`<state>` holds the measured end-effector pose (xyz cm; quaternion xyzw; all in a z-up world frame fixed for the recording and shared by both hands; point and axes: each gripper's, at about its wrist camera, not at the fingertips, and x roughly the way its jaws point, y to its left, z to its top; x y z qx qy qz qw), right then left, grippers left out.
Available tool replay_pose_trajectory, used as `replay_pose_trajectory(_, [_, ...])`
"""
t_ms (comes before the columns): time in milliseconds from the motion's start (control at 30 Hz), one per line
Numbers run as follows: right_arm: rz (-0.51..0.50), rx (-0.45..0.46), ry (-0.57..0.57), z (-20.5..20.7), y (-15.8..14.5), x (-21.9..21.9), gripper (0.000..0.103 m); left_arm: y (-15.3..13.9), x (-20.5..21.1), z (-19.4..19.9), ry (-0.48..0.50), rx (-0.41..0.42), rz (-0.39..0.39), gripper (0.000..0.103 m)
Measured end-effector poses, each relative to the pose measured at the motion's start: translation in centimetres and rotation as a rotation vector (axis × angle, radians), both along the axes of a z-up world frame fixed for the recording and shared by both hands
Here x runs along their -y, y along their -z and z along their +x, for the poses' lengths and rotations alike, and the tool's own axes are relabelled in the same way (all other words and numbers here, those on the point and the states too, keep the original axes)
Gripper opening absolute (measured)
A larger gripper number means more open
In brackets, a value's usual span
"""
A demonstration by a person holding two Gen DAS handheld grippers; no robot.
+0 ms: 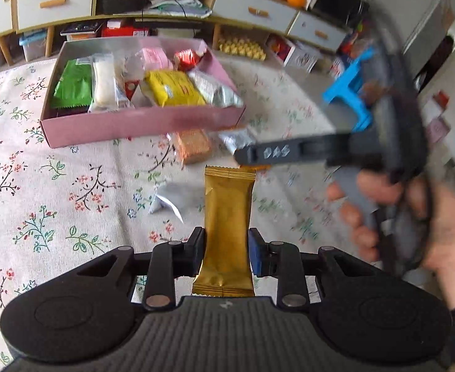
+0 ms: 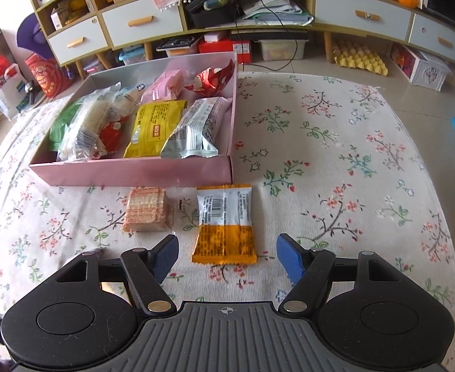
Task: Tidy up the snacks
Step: 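Hold the gold bar with the left gripper while the right gripper grasps the orange-white packet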
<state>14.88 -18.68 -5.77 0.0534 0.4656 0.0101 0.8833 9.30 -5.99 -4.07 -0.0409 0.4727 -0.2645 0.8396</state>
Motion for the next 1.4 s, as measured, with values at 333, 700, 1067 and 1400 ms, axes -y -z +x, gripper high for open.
replay_pose_trajectory(333, [-0.004,0.006,0.006,1.3,1.2,-0.8,0.070,-0.7,-1.8,0.7,-0.062,0.019,-0.034,0.027])
replay_pose_trajectory(700, [0.061,-0.017,0.019,0.6,-0.2,-1.1,0.038,-1.0,-3.1,1.4,-0.124,0.040,-0.028,0.027])
replay_pose_trajectory(1067, [0.248,0.034,0.065,-1.7,-3.7,0.4,0.038,-1.4,-4.2,1.6,-0.177,0.069,-0.015,0.027])
replay_pose_trajectory(1400, [0.259,0.048,-0.002,-2.7,-4.8,-1.4,0.038,-1.6,-4.4,1.7,-0.217,0.103,0.044,0.027])
